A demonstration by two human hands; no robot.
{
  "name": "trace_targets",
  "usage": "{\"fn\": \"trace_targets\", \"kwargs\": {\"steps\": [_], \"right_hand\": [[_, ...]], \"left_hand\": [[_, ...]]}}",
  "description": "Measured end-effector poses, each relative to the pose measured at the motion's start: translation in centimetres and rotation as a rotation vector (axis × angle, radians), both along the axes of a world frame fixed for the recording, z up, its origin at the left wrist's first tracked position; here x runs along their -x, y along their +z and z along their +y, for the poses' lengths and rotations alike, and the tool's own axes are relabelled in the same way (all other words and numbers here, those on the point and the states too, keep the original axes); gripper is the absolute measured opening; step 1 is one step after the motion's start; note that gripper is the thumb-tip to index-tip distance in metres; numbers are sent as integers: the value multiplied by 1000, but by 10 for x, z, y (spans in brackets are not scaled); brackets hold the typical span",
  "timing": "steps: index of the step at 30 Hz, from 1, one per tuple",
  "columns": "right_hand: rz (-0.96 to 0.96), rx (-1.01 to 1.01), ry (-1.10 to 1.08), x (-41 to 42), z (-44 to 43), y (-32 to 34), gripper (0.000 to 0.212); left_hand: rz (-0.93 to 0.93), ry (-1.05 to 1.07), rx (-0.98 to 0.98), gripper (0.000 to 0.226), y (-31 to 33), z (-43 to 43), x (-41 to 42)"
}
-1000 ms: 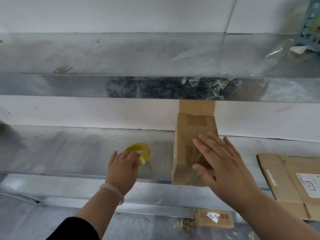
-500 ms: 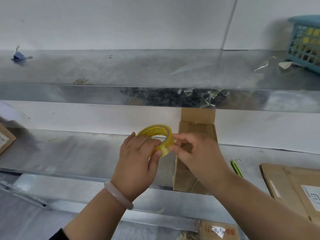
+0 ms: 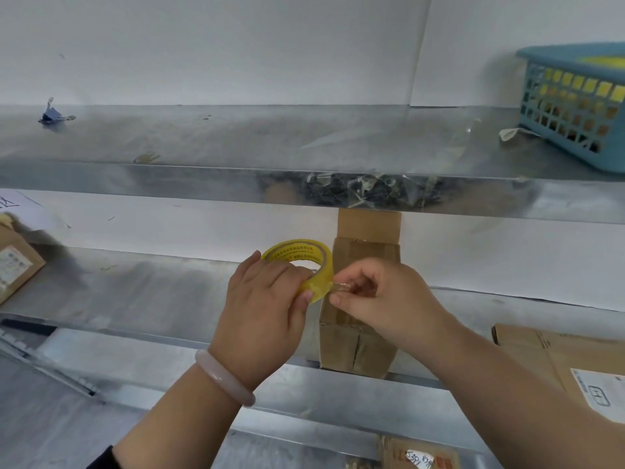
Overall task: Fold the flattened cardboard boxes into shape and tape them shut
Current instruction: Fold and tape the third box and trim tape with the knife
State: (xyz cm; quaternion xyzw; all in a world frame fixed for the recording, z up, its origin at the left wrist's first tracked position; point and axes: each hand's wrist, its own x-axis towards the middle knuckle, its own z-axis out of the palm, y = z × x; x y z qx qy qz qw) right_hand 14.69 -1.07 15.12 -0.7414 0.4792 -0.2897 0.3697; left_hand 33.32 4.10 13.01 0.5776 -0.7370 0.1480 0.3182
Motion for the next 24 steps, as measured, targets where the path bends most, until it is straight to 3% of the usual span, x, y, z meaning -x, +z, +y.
{"fn": "trace_targets", "kwargs": {"steps": [4, 10, 17, 24], "right_hand": [[69, 131, 31, 8, 7, 6, 5], [3, -79, 69, 21, 5, 1, 8], [95, -55, 80, 35, 12, 6, 15], [-57, -67, 33, 45, 24, 14, 12]], "left_hand": [[-32, 18, 14, 20, 5, 7, 13], [-106, 52, -22, 25, 8, 21, 28], [-154, 58, -35, 25, 9, 33, 40], [-146, 109, -80, 44, 22, 32, 40]]}}
